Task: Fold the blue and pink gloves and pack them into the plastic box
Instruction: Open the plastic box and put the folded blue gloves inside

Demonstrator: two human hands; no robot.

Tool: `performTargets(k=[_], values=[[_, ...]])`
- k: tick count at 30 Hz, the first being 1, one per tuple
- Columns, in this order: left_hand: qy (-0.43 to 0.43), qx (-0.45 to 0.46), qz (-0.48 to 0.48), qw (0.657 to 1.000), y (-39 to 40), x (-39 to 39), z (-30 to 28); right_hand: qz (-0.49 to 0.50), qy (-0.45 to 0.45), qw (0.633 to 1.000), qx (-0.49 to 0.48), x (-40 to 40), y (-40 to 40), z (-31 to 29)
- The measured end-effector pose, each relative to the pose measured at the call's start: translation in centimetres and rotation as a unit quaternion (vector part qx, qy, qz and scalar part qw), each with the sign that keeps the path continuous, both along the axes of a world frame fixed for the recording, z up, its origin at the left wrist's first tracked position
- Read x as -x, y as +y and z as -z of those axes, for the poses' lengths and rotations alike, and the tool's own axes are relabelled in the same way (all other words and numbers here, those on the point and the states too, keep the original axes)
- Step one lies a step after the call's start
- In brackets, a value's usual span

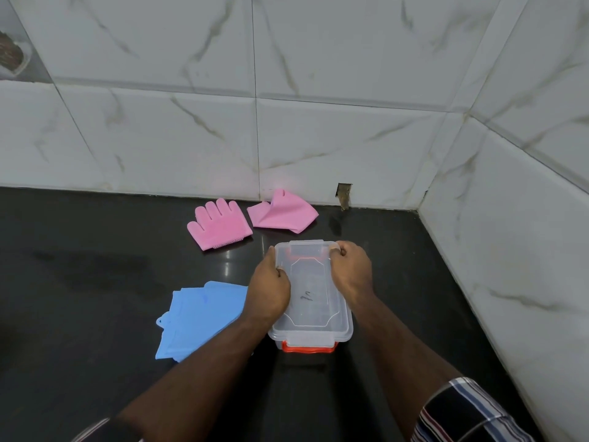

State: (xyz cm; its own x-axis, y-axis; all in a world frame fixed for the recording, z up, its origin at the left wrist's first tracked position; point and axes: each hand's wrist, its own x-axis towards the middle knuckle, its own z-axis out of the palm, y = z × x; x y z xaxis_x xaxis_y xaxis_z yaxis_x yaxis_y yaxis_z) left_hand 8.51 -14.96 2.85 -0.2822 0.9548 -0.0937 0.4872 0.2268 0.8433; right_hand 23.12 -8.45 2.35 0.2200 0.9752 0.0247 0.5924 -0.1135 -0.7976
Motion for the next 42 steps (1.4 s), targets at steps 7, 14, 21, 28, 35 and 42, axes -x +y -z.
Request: performTargets(k=[7, 14, 21, 28, 35, 42], values=[[0.000, -0.009, 0.008, 1.000, 0.0, 0.0, 0.1, -0.008, -0.014, 1.000, -0.018, 0.3, -0.5, -0.8], [-0.001, -0.008, -0.009, 1.000, -0.2, -0.1, -0.1, -0.055, 0.022, 0.996, 0.061, -0.9, -1.1, -2.9], [-0.032, -0.007, -0.018, 0.999, -0.3, -0.1, 0.1, -0.109, 0.156, 0.973, 0.126, -3.0, -4.9, -3.7], [-0.135, -0.007, -0.055, 0.989, -0.4, 0.3, -0.5, -0.104, 0.348, 0.918, 0.157, -4.0, -6.1, -4.2], [-0.198, -0.005, -0.103, 0.975, -0.4, 1.1, -0.5, -0.018, 0.467, 0.883, 0.045, -5.5, -4.7, -7.2], [-0.153, 0.011, -0.075, 0.985, -1.1, 1.5, 0.6, 0.028, 0.156, 0.978, -0.139, -10.3, -3.2, -9.1]])
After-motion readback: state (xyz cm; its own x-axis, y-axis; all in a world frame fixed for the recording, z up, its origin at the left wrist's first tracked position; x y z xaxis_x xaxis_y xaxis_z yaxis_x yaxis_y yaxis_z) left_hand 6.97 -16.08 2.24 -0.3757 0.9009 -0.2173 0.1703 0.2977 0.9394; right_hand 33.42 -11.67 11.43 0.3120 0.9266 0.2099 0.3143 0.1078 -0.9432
